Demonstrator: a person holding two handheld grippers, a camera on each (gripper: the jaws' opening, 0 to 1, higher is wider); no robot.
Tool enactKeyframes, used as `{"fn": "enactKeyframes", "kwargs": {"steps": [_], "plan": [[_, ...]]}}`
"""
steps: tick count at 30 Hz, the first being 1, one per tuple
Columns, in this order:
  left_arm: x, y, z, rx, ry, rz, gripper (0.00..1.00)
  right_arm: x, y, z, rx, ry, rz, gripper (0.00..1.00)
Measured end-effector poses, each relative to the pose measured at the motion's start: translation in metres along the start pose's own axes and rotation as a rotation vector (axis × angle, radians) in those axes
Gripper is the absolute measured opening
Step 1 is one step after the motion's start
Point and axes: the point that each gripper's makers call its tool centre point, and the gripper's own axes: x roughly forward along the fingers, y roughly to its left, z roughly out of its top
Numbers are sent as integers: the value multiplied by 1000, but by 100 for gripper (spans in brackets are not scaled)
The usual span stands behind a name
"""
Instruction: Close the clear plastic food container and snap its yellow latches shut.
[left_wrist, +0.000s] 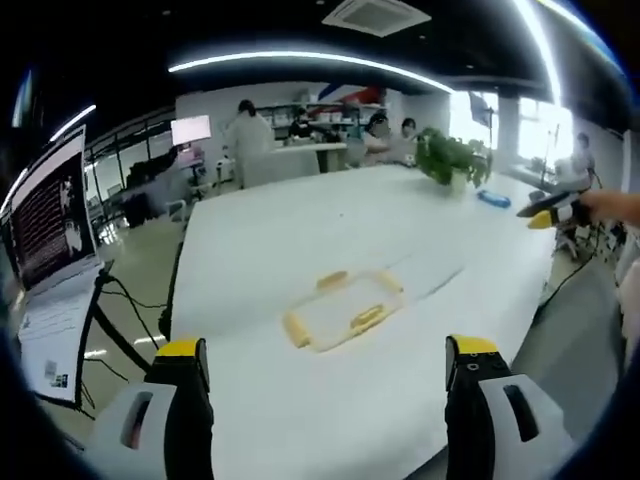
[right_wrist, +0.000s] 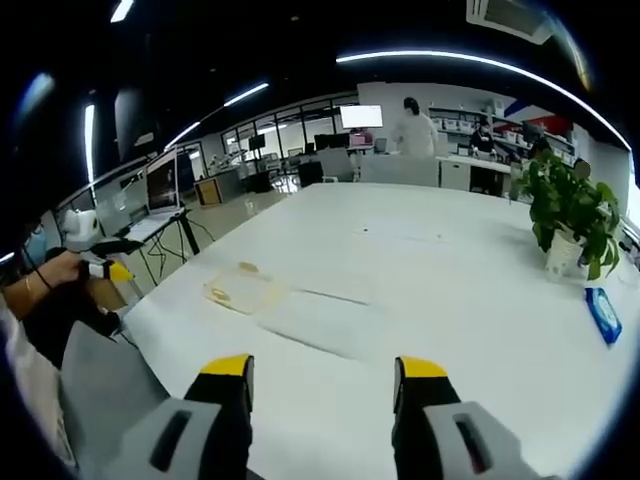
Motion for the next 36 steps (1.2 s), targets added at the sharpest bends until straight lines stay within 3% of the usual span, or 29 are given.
{"fn": "enactKeyframes", "kwargs": {"steps": [6, 8, 11, 19, 29, 36], "plan": [[17, -1, 0, 46, 23, -52, 95, 12, 3, 8, -46, 24, 36, 55], [24, -7, 0, 56, 38, -101, 92, 19, 6, 11, -69, 43, 58, 55], [36, -11, -5, 115, 89, -167, 92, 30, 14, 15, -120, 71, 95, 55], [63, -2, -9, 246, 170, -251, 88, 62, 40, 33, -246, 113, 203, 55], [100, 17, -26, 382, 294, -339, 82, 112, 68, 57, -472, 200, 356, 54], [120, 23, -37, 426, 339, -379, 80, 147, 93, 65, -656, 274, 467, 55]]}}
